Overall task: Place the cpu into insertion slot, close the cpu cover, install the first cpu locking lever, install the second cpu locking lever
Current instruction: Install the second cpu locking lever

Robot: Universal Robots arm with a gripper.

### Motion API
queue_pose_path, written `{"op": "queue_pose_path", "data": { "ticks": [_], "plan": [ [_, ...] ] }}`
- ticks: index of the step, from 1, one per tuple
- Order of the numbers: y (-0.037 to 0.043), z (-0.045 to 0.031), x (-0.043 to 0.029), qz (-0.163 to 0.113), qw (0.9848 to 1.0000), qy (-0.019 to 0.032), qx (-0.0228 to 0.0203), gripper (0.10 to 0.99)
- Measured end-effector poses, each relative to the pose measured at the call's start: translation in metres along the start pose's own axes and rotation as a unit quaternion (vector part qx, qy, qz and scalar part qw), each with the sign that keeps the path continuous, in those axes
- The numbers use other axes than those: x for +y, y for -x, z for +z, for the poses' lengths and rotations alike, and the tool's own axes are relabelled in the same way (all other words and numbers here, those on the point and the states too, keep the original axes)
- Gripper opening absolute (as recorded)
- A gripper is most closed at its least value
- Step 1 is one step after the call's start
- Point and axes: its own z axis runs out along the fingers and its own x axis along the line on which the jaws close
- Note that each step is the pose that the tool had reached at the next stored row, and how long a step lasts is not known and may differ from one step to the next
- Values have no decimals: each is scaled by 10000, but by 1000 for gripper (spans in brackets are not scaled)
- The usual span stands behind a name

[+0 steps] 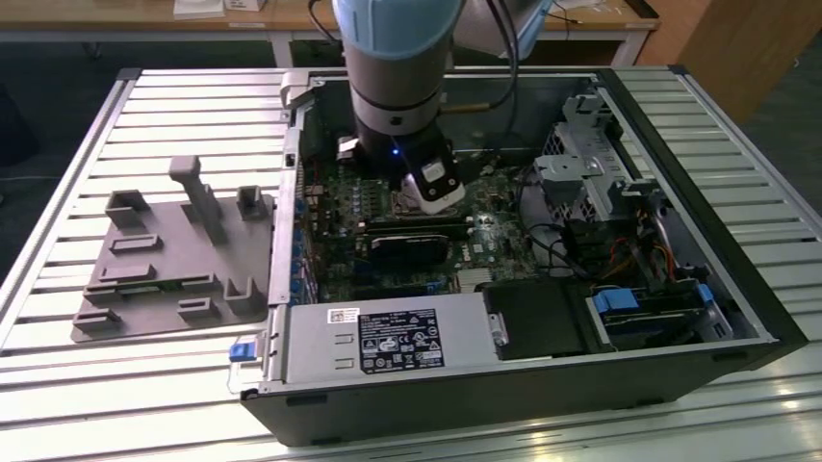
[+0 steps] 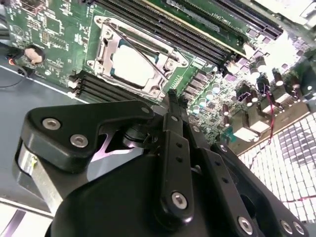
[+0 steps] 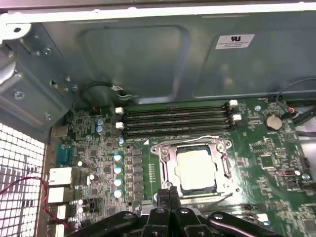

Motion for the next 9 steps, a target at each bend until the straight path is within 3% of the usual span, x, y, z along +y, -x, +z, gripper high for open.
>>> {"op": "queue_pose_path", "data": {
  "ticks": [5,9],
  "plan": [
    [55,-21,13,-11,9997,-263,-22,102],
    [169,-14,23,-12,9995,-310,-27,102]
  ]
}}
